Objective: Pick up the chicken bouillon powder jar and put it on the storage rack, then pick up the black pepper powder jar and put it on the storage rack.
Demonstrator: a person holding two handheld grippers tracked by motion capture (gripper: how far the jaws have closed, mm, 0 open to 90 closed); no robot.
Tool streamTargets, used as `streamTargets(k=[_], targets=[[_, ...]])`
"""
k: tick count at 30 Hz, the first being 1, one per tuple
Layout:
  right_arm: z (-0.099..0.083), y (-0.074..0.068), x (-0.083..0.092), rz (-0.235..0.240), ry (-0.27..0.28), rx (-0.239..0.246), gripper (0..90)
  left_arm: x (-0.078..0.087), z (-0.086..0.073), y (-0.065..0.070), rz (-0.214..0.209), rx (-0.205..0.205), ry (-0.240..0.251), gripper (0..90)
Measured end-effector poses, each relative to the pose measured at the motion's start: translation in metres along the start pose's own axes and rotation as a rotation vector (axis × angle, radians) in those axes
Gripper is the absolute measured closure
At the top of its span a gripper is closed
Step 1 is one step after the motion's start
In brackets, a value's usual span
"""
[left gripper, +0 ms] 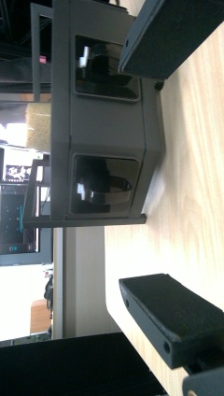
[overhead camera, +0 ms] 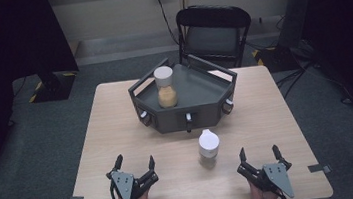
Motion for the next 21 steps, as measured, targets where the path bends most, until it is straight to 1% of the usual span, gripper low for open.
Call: streamTargets(k=[2,5,15,21], targets=[[0.0,0.0,0.0,0.0,0.0,0.0,0.0,-0.0001,-0.0042,0.0004,0.001,-0.002,-0.004,0.1],[0.0,0.0,0.0001,0.0,0.0,0.0,0.0,0.0001,-0.0058,0.0018,0.005,-0.018,0.0,0.2],[0.0,0.0003,0.0003,0.003,0.0,-0.001,0.0,0.0005,-0.0058,0.0016,0.006,-0.013,-0.001,0.1],[0.0,0.0004,0.0002,0.003,0.0,-0.001,0.0,0.0005,-0.0056,0.0027,0.017,-0.014,-0.003,0.2]])
Point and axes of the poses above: each handheld gripper's, and its own axes: x roughly backward along the jaws, z roughly out of its top, y roughly to its right, the point moved 6 cm from there along -x, roughly forward along the jaws, and after that the axes turned 10 degrees about -x, right-handed, at the moved point
